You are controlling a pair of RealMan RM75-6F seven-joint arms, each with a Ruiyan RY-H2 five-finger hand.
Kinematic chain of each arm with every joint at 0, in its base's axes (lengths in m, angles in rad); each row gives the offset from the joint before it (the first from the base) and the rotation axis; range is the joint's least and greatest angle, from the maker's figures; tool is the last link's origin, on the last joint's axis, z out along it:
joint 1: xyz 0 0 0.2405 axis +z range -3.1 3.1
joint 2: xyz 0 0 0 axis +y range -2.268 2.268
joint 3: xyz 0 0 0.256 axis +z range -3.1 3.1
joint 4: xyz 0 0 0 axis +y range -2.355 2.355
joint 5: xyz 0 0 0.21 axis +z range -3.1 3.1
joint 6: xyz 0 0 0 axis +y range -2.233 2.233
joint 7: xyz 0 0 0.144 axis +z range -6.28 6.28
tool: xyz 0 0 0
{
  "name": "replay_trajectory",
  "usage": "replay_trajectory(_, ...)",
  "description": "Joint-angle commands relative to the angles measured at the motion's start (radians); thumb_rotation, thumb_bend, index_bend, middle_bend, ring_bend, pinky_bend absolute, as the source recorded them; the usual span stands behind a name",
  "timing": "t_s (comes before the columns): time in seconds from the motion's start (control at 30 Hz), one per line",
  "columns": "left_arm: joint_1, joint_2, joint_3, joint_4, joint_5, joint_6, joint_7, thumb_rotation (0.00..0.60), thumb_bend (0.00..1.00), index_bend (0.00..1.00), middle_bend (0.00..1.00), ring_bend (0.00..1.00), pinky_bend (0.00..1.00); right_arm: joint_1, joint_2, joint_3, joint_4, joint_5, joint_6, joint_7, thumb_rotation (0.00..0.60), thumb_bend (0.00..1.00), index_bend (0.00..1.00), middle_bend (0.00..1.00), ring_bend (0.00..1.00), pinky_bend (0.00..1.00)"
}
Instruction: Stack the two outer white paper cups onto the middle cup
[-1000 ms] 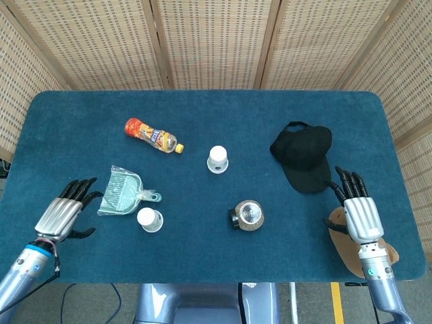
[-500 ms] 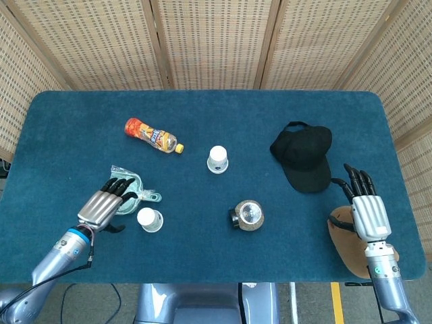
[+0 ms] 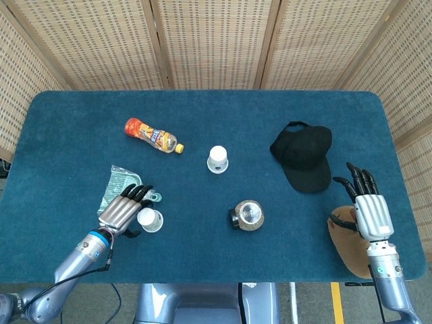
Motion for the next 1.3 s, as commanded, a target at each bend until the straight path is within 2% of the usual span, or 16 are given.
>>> replay_trajectory(0.03,-0.005,-0.009,0.006,0.007,-0.005,0.012,0.010,0.600,0.24,0.32,0.00,0.00,0.00,-0.002,0.000,0.003,0.001,0.000,-0.003,0.001,0.600,0.20,0.25,0.00,0.00,0.00)
replay_trajectory(0.4,-0.020,-0.034,0.020,0.016,-0.023,0.039,0.035,0.600,0.26,0.38,0.00,0.00,0.00,-0.008,0.000,0.015,0.002,0.002,-0.016,0.004,0.600,0.20,0.25,0.00,0.00,0.00)
replay_trajectory(0.53,-0.021,-0.037,0.023,0.013,-0.015,0.049,0.031,0.600,0.34,0.42,0.00,0.00,0.00,-0.010,-0.001,0.018,0.003,0.000,-0.019,0.002,0.600,0.20,0.25,0.00,0.00,0.00)
replay_trajectory(0.67,-0.025,-0.029,0.020,0.004,0.002,0.064,0.024,0.600,0.35,0.41,0.00,0.00,0.00,-0.012,0.000,0.023,0.003,0.003,-0.024,0.006,0.600,0.20,0.25,0.00,0.00,0.00)
replay_trajectory(1.1,-0.110,0.001,-0.116,-0.012,-0.020,0.088,0.006,0.600,0.34,0.39,0.00,0.00,0.00,-0.023,0.017,0.048,0.002,0.032,-0.034,0.030,0.600,0.20,0.25,0.00,0.00,0.00)
replay_trajectory(1.13,-0.139,-0.016,-0.153,0.009,-0.017,0.090,0.003,0.600,0.34,0.38,0.00,0.00,0.00,-0.023,0.017,0.051,0.005,0.037,-0.038,0.033,0.600,0.20,0.25,0.00,0.00,0.00)
replay_trajectory(1.3,-0.199,-0.104,-0.206,0.116,-0.003,0.097,-0.025,0.600,0.34,0.38,0.00,0.00,0.00,-0.020,0.014,0.058,0.017,0.055,-0.059,0.038,0.600,0.20,0.25,0.00,0.00,0.00)
